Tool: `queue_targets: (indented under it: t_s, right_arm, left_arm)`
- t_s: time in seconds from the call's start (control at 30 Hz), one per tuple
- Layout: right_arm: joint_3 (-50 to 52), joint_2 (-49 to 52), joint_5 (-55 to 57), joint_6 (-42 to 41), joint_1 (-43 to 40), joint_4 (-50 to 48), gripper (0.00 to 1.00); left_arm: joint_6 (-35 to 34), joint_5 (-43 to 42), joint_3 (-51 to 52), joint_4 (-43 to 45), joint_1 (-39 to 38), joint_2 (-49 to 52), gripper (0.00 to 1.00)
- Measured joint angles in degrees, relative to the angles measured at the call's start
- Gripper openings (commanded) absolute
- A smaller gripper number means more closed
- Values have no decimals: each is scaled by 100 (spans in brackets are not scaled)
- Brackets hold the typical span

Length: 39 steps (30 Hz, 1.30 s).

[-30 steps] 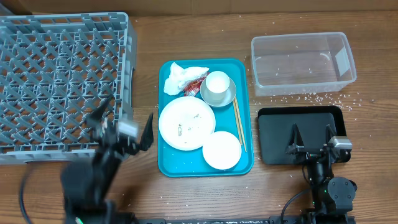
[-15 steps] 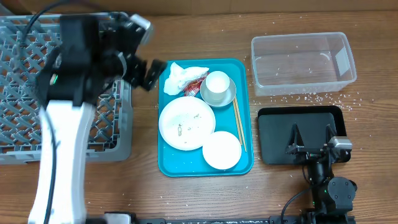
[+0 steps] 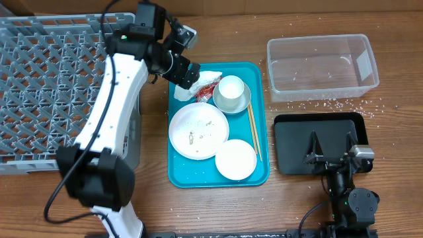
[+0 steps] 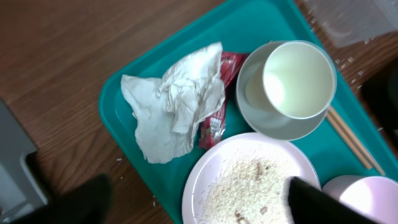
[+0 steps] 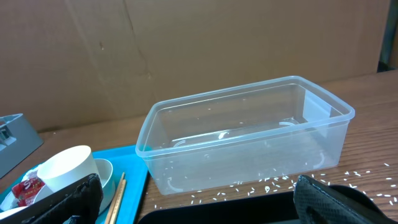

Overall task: Sort waste into correct bins and load items into the dishwasher
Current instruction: 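Reach left gripper to the tissue and red wrapper, grasp them, then lift tissue and wrapper with left gripper, drop into clear bin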

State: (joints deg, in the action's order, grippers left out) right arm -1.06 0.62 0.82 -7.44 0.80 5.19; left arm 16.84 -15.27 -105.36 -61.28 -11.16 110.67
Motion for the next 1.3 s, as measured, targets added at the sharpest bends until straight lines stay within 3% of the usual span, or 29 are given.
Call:
queue_targets:
  t_s: [0.2,0.77,0.87,0.93,1.07,1.17,1.23,1.3]
  right_arm:
    - [0,0,2,0,0,-2,100]
    - [0,0,0,2,0,-2,100]
    - [0,0,0,2,0,-2,100]
    - [0,0,0,2,0,0,100]
    - [0,0,2,-2,0,-4,100]
    - [0,0,2,2,0,-4,100]
    - [0,0,2,0,0,-2,100]
    - [0,0,0,0,0,-4,100]
  left_arm:
    - [-13,20,-2,42,-39,640,60]
    - [173,138,-2,671,-358,1563,64]
    - [177,168,-2,796,-361,1639,61]
    - [177,186,-2,833,-361,1692,57]
    - [188,205,-2,837,-361,1821,30]
    - [175,205,-4,855,-361,1869,21]
    - [94,205,-4,861,-361,1869,4]
    - [31,210,-50,846,-361,1869,4]
